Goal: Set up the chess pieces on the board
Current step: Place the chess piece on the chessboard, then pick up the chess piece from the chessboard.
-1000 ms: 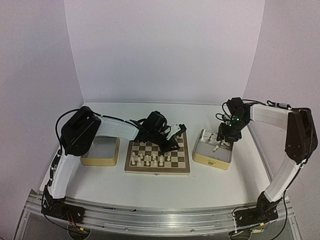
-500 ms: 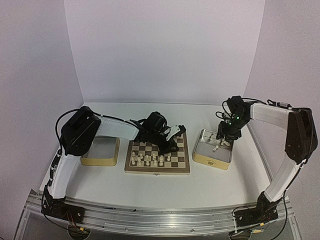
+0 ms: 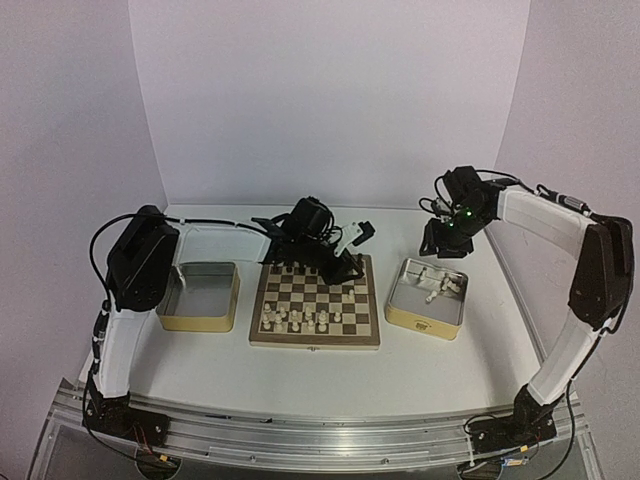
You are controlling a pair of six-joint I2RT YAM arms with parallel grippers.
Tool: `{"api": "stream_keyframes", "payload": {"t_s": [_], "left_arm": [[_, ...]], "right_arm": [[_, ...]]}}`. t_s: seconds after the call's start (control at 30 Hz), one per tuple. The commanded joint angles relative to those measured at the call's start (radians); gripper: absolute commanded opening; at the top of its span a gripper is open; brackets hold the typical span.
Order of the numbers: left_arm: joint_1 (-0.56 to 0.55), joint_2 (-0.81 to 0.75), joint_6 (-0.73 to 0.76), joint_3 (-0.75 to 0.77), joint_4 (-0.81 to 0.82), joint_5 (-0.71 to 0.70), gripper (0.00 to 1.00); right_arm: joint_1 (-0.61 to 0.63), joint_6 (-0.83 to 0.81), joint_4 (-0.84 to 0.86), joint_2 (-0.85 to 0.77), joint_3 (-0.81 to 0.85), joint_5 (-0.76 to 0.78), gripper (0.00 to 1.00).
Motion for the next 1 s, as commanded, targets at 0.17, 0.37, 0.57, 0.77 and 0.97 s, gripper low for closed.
{"api": "stream_keyframes", "payload": {"t_s": [0.17,0.37,0.57,0.77,0.97], "left_arm": [[0.095,-0.251,-0.253,-0.012,-0.091,0.022,0.35],[0.178,-0.387,-0.391,-0.041,-0.212,-0.090,0.37],[0.188,-0.470,-0.510,-0.020,-0.365,-0.317,0.46],[0.188,-0.522,-0.593,-0.039,-0.398,-0.403,0.52],[0.189,-0.509,-0.646,-0.008,-0.436,-0.409,0.51]], "right_arm": [[0.174,0.094,-0.106,0.056,0.128,0.030,0.48],[0.286,0.136,-0.187,0.201,0.261,0.074,0.48],[0.359,0.163,-0.291,0.384,0.442,0.095,0.48],[0.384,0.186,-0.324,0.477,0.518,0.084,0.46],[0.413,0.185,-0.329,0.527,0.552,0.107,0.43]]}}
